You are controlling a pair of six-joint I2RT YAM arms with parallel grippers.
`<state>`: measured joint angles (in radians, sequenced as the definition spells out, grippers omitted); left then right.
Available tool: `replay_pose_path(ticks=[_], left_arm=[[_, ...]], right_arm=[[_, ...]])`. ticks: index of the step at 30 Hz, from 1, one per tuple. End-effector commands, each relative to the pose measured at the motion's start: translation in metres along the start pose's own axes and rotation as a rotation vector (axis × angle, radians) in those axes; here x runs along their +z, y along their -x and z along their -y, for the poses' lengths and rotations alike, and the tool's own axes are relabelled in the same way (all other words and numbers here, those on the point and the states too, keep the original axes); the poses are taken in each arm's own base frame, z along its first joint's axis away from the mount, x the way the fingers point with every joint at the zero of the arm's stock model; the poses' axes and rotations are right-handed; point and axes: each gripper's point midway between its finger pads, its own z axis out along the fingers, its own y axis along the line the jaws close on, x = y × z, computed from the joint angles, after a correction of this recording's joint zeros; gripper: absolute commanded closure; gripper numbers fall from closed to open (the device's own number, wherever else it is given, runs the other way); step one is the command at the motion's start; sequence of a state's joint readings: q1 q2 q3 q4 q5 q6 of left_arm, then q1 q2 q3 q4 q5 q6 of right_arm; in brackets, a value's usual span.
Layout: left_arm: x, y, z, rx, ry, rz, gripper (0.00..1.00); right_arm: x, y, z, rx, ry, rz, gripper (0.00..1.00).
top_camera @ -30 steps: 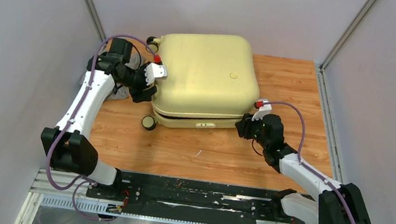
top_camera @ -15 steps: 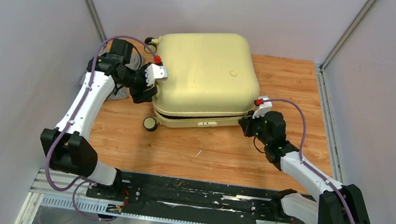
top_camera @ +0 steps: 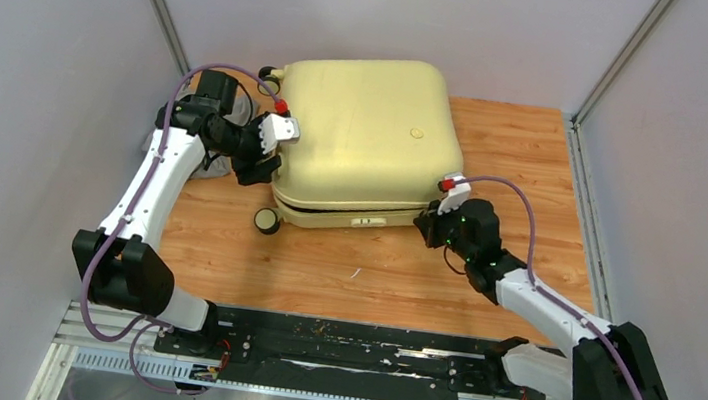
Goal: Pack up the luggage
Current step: Zip the luggage at the center of the board.
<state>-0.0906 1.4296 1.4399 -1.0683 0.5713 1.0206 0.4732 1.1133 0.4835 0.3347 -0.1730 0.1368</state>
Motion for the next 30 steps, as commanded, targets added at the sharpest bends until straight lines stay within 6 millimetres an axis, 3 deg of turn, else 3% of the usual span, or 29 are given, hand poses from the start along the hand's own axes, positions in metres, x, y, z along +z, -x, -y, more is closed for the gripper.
replay_pose_path(ticks=[1, 7, 15, 18, 22, 25, 30], left_arm=[[-0.004, 0.039, 0.019, 0.029, -0.035, 0.123, 1.0], [-0.002, 0.052, 0.024, 0.031, -0.038, 0.141, 1.0], [-0.001, 0.063, 0.031, 0.022, -0.056, 0.16, 1.0], [0.0, 0.063, 0.035, 0.02, -0.064, 0.158, 1.0], [0.004, 0.051, 0.038, 0.02, -0.063, 0.125, 1.0], [0.006, 0.049, 0.042, 0.007, -0.075, 0.123, 1.0], [0.01, 0.043, 0.058, -0.021, -0.11, 0.143, 1.0]], right_arm=[[0.006, 0.038, -0.085, -0.061, 0.257, 0.103, 1.0], [0.017, 0.033, -0.134, -0.06, 0.339, 0.083, 1.0], [0.042, 0.041, -0.204, -0.086, 0.44, 0.059, 1.0], [0.049, 0.041, -0.216, -0.065, 0.429, 0.06, 1.0], [0.039, 0.05, -0.195, -0.001, 0.341, 0.101, 0.83], [0.019, 0.06, -0.145, 0.056, 0.172, 0.144, 0.64], [-0.037, 0.046, -0.058, 0.141, -0.014, 0.178, 0.47]])
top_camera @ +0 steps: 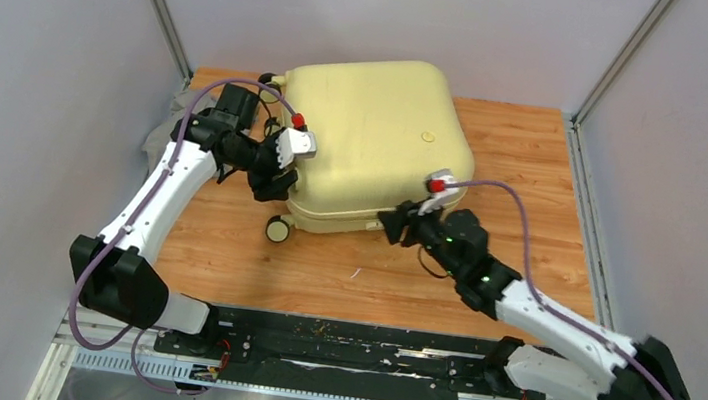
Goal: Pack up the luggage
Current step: Zip the luggage at the center of the board.
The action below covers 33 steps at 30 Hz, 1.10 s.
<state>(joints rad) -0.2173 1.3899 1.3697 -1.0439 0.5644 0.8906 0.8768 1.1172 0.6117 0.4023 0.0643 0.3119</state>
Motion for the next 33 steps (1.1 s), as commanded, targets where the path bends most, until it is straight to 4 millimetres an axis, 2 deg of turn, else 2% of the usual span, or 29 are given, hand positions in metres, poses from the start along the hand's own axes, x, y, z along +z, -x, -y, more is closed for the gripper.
replay_pose_path(ticks=[1, 2, 4, 8, 11, 14, 17, 21, 24, 28, 33], left_arm=[[-0.005, 0.022, 0.023, 0.005, -0.036, 0.137, 1.0], [-0.002, 0.019, 0.027, -0.016, -0.043, 0.145, 1.0], [0.0, 0.02, 0.029, -0.056, -0.005, 0.178, 1.0], [-0.004, 0.028, 0.013, -0.13, 0.128, 0.237, 1.0], [-0.01, 0.034, 0.011, -0.145, 0.158, 0.253, 1.0], [-0.012, 0.037, 0.017, -0.142, 0.159, 0.258, 1.0], [-0.01, 0.037, 0.03, -0.137, 0.143, 0.257, 1.0], [-0.005, 0.031, 0.05, -0.132, 0.119, 0.246, 1.0], [-0.001, 0.027, 0.056, -0.146, 0.105, 0.232, 1.0], [0.0, 0.031, 0.049, -0.153, 0.108, 0.225, 1.0], [0.003, 0.036, 0.038, -0.153, 0.122, 0.209, 1.0]], right_arm=[[-0.057, -0.008, 0.073, 0.078, -0.228, 0.036, 0.44], [-0.068, -0.015, 0.089, 0.09, -0.266, 0.034, 0.41], [-0.079, -0.022, 0.102, 0.106, -0.27, 0.029, 0.39], [-0.077, -0.027, 0.114, 0.126, -0.211, -0.01, 0.39], [-0.067, -0.014, 0.12, 0.107, -0.171, 0.013, 0.34], [-0.048, -0.001, 0.124, 0.108, -0.108, 0.009, 0.33], [-0.027, 0.021, 0.124, 0.09, -0.04, 0.015, 0.33], [-0.014, 0.031, 0.124, 0.06, 0.006, 0.002, 0.33], [-0.018, 0.026, 0.129, 0.055, 0.003, -0.002, 0.33], [-0.026, 0.007, 0.133, 0.057, -0.003, 0.002, 0.33], [-0.025, -0.005, 0.144, 0.046, -0.03, 0.001, 0.43]])
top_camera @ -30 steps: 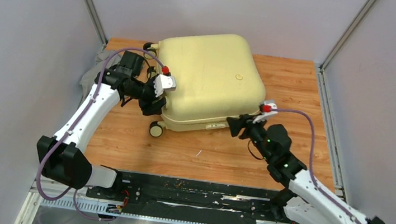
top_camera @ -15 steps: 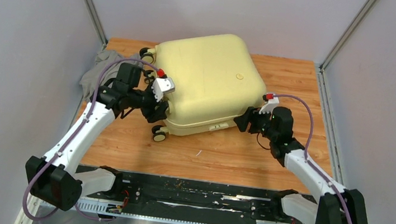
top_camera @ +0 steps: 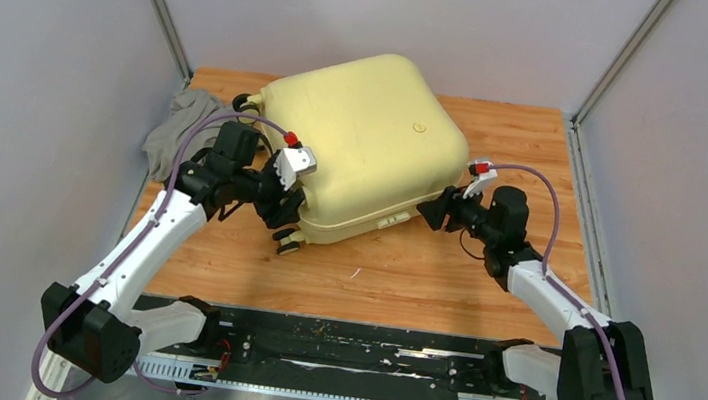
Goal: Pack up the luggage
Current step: Zip the luggage at the center of the board.
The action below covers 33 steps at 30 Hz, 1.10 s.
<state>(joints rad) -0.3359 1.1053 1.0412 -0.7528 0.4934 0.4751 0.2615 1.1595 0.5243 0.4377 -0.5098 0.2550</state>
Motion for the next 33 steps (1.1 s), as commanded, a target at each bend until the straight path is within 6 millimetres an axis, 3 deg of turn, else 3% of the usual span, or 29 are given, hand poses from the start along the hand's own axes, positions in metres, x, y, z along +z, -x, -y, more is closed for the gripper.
replay_pose_path(ticks=[1, 8, 18, 33], left_arm=[[-0.003, 0.037, -0.007, 0.054, 0.008, 0.088, 1.0], [-0.008, 0.05, -0.016, 0.093, 0.039, 0.103, 1.0], [-0.007, 0.053, -0.019, 0.109, 0.048, 0.099, 1.0], [-0.001, 0.044, -0.014, 0.096, 0.032, 0.075, 1.0]], right_arm=[[0.002, 0.007, 0.007, -0.058, 0.012, 0.055, 0.45], [0.009, -0.007, 0.012, -0.061, 0.031, 0.02, 0.52], [0.008, -0.026, 0.015, -0.025, 0.03, -0.002, 0.5], [0.026, 0.0, 0.016, -0.051, 0.056, 0.05, 0.56]])
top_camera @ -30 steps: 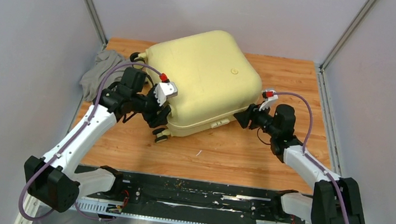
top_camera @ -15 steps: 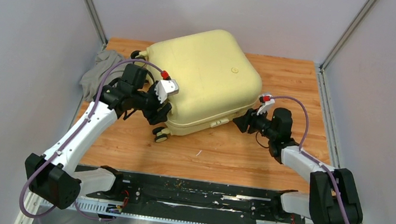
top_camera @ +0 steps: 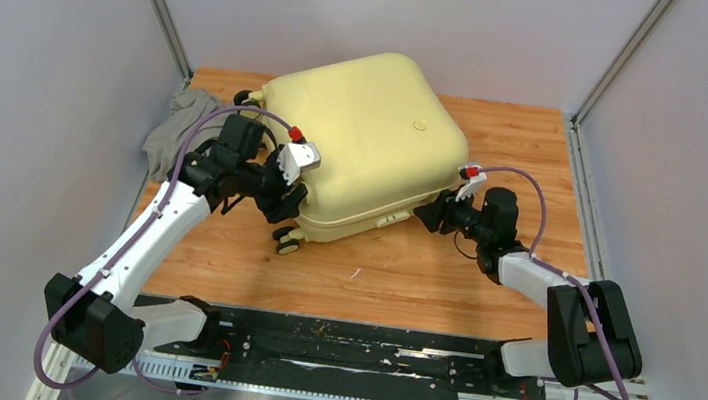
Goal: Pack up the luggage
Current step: Zip the luggage at the center of the board.
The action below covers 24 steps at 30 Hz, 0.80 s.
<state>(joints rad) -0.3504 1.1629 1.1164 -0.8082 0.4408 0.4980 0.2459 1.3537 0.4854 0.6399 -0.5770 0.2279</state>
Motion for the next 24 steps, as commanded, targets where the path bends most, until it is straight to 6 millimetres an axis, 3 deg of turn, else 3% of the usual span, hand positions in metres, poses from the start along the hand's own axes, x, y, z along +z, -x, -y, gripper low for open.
replay_pose_path(ticks=[1, 5, 8, 9, 19, 24], left_arm=[[-0.002, 0.039, -0.006, 0.077, 0.016, 0.127, 1.0], [0.002, 0.038, -0.006, 0.061, 0.01, 0.119, 1.0], [0.004, 0.038, -0.006, 0.055, 0.005, 0.113, 1.0], [0.005, 0.037, -0.006, 0.053, 0.003, 0.11, 1.0], [0.006, 0.039, -0.007, 0.046, 0.006, 0.105, 1.0], [0.007, 0.049, -0.01, 0.012, 0.001, 0.117, 1.0]], right_arm=[[0.002, 0.034, 0.001, -0.047, 0.007, 0.089, 0.56], [0.007, 0.039, 0.003, -0.037, 0.009, 0.11, 0.67], [0.011, 0.04, 0.003, -0.018, 0.016, 0.116, 0.97], [0.011, 0.04, 0.003, -0.013, 0.019, 0.119, 1.0], [0.003, 0.04, -0.014, 0.001, 0.08, 0.115, 1.0], [0.001, 0.036, -0.039, -0.015, 0.144, 0.1, 1.0]])
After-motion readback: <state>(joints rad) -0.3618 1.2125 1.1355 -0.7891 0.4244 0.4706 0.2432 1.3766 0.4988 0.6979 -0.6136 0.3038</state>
